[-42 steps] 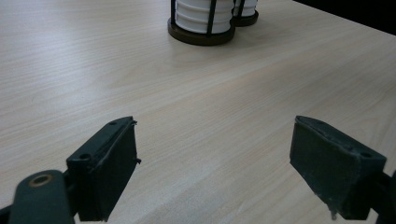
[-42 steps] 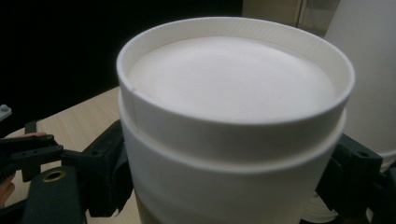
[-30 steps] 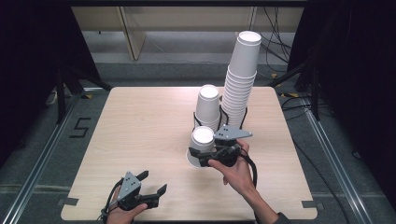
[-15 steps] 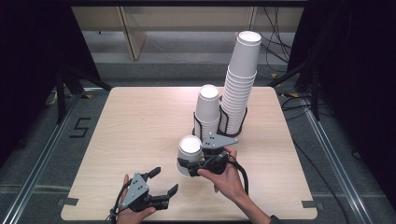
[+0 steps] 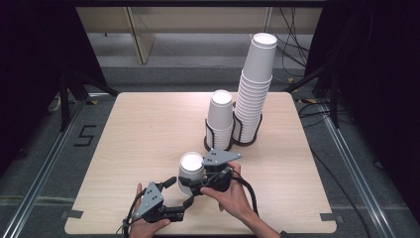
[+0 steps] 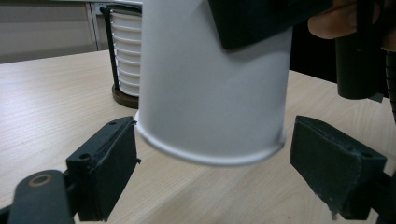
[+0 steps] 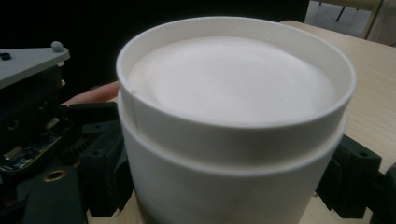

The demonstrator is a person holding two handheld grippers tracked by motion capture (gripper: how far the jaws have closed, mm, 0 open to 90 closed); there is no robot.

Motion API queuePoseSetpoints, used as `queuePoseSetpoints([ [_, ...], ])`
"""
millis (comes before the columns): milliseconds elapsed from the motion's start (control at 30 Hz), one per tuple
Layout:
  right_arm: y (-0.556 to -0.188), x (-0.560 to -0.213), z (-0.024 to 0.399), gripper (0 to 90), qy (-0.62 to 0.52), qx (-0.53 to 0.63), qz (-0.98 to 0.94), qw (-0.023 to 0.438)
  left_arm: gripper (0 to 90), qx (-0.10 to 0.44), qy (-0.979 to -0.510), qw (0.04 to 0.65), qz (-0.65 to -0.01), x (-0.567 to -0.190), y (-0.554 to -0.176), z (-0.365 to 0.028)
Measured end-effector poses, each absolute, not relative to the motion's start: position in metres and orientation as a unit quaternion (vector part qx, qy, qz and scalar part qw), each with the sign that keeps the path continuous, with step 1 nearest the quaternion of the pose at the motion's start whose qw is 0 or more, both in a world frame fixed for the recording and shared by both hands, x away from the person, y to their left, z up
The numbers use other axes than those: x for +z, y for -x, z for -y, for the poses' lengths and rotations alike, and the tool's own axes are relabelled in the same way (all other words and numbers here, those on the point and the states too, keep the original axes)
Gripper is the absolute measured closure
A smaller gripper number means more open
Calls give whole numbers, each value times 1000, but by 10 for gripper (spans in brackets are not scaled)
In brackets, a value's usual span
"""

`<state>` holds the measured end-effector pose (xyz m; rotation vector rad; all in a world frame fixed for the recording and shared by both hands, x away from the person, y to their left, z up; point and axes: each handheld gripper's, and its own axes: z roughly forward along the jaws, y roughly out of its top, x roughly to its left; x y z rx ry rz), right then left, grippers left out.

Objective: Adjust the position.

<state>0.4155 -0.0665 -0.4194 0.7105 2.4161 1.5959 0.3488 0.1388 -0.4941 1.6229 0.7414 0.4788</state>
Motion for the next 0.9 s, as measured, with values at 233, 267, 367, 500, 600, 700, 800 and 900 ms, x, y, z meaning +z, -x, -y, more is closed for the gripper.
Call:
queuePoseSetpoints([
  [233,-409,-418,58,194,-234,545,-803,53,35,202,-696,610,-321,-495,-352,-137],
  [267,-409,-418,58,194,-234,545,-803,53,29,202,-696,610,-321,-495,-352,-137],
  [367,-406,-419,54,195,-225,552,-801,44,14,204,-700,603,-323,-495,-351,-137],
  [500,-404,-418,52,195,-223,554,-801,39,7,205,-700,603,-323,-494,-351,-136],
  [600,-402,-417,52,194,-225,553,-801,44,8,204,-701,603,-321,-494,-351,-136],
  [700,-400,-417,50,195,-224,558,-799,33,16,205,-701,603,-320,-495,-351,-135],
  [800,-399,-416,50,195,-224,558,-799,36,16,207,-700,604,-319,-495,-351,-135],
  [900,-399,-416,50,194,-220,559,-799,30,18,212,-700,606,-315,-495,-350,-135],
])
